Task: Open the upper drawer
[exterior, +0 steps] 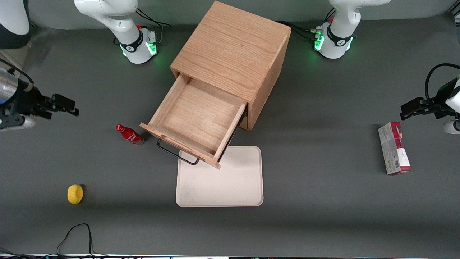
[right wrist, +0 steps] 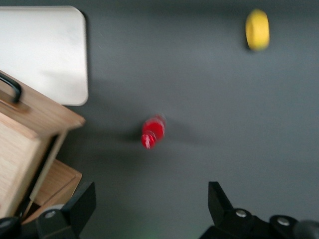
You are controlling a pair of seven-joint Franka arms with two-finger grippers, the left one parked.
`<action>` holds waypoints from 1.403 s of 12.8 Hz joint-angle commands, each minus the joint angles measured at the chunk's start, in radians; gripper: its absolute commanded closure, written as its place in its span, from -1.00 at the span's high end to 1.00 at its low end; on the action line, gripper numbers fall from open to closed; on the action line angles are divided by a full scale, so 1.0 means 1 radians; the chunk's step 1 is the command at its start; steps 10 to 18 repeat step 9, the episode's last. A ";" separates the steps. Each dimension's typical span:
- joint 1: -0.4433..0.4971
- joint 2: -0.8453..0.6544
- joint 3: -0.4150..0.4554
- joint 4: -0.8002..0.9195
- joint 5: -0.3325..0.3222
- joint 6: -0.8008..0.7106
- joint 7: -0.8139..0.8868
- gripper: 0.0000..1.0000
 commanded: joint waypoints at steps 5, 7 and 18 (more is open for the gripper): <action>0.015 -0.119 0.001 -0.098 -0.055 0.017 0.190 1.00; 0.012 -0.108 -0.001 -0.051 -0.066 0.017 0.199 1.00; 0.012 -0.103 -0.001 -0.033 -0.063 0.017 0.202 1.00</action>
